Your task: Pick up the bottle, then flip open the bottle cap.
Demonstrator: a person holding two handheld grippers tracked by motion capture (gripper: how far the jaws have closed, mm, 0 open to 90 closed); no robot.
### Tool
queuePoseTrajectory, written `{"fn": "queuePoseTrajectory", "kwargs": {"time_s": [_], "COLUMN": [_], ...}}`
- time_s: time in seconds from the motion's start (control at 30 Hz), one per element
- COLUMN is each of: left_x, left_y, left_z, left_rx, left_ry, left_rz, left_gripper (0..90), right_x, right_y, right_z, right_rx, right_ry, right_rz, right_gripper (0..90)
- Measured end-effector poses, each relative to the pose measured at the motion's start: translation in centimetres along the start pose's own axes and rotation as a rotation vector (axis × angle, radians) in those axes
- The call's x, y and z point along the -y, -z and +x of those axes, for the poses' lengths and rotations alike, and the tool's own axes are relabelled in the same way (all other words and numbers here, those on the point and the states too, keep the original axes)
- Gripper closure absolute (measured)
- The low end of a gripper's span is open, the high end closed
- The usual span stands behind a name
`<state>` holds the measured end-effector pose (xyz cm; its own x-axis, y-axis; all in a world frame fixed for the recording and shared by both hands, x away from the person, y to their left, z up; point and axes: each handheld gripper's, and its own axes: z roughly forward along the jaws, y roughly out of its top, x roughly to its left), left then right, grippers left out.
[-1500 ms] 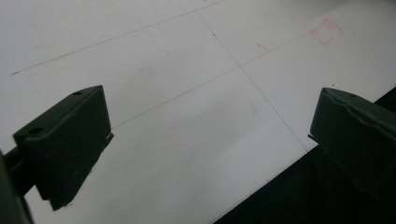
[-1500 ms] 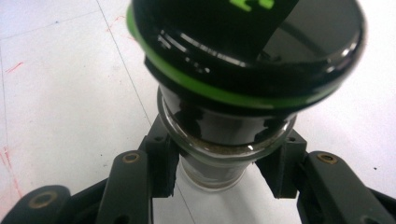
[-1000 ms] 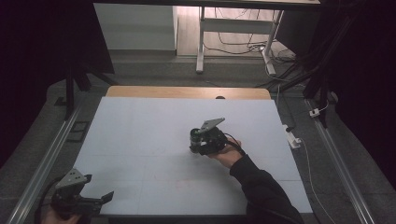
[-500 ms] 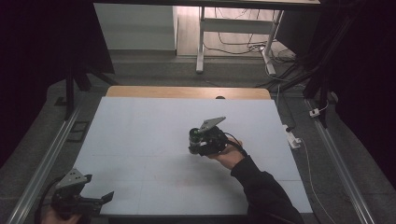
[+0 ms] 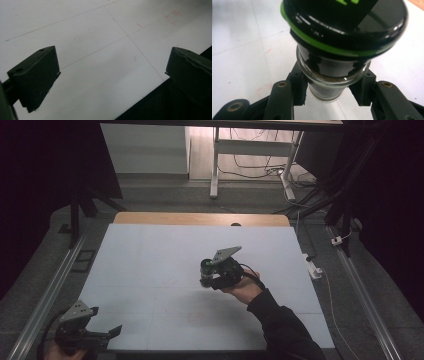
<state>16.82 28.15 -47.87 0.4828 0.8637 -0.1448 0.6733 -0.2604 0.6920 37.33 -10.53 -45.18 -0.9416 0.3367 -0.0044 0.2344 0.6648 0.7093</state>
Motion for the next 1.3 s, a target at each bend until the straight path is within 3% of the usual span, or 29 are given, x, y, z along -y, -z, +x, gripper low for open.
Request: {"fn": "queuePoseTrajectory", "kwargs": {"time_s": [0.4,0.8,1.07,1.3], "left_x": [0.0,0.0,-0.1,-0.5], "left_y": [0.0,0.0,0.2,0.2], "left_z": [-0.1,-0.1,0.2,-0.3], "left_rx": [-0.001,-0.002,0.041,0.063], "left_ry": [-0.004,-0.003,0.019,-0.023], "left_rz": [0.000,-0.003,-0.027,-0.036], "left_gripper": [0.0,0.0,0.0,0.0], "right_x": [-0.9,-1.1,-1.1,-1.2], "right_y": [0.5,0.6,0.7,0.8], "right_z": [1.4,1.8,1.7,1.8], "right_rx": [-0.020,-0.017,-0.013,-0.014], "right_ry": [0.011,0.026,0.029,0.039], "right_rz": [-0.002,0.010,0.008,0.009], "right_gripper": [53.1,53.1,53.1,53.1]}}
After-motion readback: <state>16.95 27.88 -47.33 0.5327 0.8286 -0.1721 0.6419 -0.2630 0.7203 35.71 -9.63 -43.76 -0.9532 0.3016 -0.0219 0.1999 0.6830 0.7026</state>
